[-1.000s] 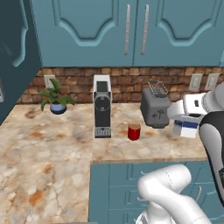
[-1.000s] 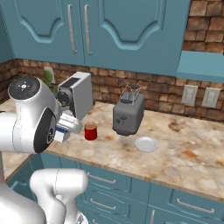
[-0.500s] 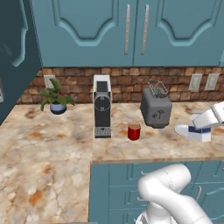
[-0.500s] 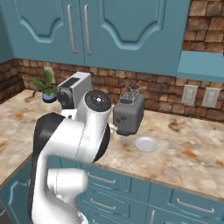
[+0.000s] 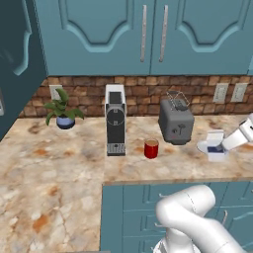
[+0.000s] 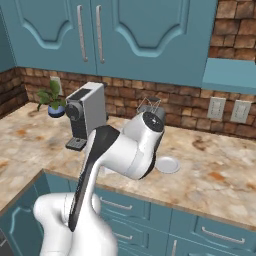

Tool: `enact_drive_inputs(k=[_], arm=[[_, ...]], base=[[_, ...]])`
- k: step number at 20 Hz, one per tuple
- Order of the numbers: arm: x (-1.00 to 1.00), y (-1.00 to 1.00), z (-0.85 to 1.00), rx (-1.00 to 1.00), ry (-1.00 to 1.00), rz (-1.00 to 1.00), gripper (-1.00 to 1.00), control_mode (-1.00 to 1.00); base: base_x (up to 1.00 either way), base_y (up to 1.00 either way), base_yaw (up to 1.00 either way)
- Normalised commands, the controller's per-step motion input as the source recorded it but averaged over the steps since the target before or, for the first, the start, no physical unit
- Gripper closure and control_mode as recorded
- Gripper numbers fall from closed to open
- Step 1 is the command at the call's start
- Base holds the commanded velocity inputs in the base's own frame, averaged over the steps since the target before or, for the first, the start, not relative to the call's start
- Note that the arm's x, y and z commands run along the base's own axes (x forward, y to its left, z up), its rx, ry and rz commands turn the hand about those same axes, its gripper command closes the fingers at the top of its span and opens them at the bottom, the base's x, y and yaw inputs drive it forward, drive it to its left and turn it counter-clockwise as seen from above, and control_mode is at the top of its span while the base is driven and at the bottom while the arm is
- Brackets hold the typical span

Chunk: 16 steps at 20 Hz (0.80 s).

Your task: Take a sugar cube from the saucer and place it inside the coffee. Then, grab milk from the fridge and place it next to the coffee on the counter to sweeten the coffee.

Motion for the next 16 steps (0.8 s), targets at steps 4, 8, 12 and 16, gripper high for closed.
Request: enact_drive_inputs(k=[4, 8, 12, 16], arm=[[0.56, 0.00, -0.48, 0.04, -0.26, 0.16, 1.00, -1.00], [0.34, -0.02, -0.52, 0.06, -0.30, 0.11, 1.00, -1.00], [0.44, -0.07, -0.42, 0.00, -0.18, 0.12, 1.00, -1.00], [0.55, -0.08, -0.32, 0.00, -0.09, 0.13, 1.00, -1.00]], base=[[0.00, 0.00, 0.00], [0.00, 0.00, 0.00], [0.00, 0.00, 0.00], [0.00, 0.00, 0.00]])
